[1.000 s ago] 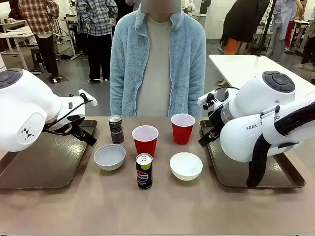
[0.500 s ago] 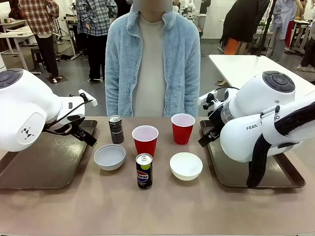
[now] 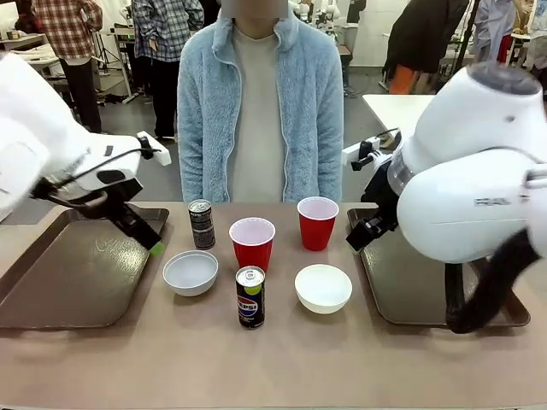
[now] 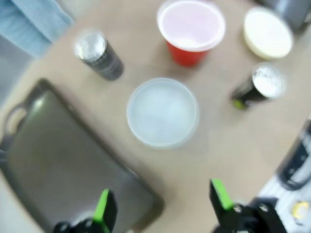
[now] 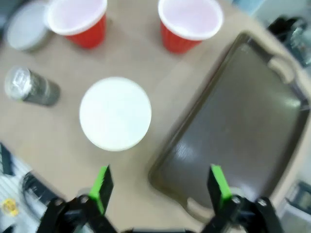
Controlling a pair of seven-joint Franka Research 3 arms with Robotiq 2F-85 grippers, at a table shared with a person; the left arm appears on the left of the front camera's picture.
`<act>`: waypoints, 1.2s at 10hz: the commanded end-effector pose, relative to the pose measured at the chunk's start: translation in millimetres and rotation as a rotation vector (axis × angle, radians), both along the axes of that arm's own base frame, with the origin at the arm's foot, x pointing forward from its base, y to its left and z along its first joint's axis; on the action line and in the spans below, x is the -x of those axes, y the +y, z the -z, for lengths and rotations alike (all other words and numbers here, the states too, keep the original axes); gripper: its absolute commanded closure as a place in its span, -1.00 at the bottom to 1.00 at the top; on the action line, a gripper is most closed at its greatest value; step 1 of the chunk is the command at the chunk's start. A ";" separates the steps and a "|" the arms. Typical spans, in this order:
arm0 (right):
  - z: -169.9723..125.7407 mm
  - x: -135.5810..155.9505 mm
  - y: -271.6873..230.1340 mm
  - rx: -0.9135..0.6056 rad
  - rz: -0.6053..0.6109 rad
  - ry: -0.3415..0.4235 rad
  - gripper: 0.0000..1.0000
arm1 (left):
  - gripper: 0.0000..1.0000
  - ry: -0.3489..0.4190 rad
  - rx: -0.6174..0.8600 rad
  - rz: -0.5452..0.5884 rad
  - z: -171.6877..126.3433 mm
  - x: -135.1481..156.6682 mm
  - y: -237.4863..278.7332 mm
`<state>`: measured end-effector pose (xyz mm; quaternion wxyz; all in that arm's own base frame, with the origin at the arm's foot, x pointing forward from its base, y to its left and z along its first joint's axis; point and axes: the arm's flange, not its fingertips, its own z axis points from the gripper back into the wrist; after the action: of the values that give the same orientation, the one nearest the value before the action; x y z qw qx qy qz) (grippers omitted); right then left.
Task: Prepare tableware on both trays.
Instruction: Pick up a Picnic Bowl from the table and place it on a Handle tray.
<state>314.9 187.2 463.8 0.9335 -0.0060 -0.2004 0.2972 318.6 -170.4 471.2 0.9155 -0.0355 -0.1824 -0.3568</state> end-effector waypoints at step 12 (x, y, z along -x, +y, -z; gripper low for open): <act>-9.6 61.9 -116.1 -0.579 0.237 0.286 -1.00 | -1.00 0.280 0.559 -0.133 -11.2 25.6 108.9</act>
<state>279.4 105.4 516.1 0.9582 0.2087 -0.1215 0.1533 296.1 -82.4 512.1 0.9201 -0.2590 -0.1402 -0.2584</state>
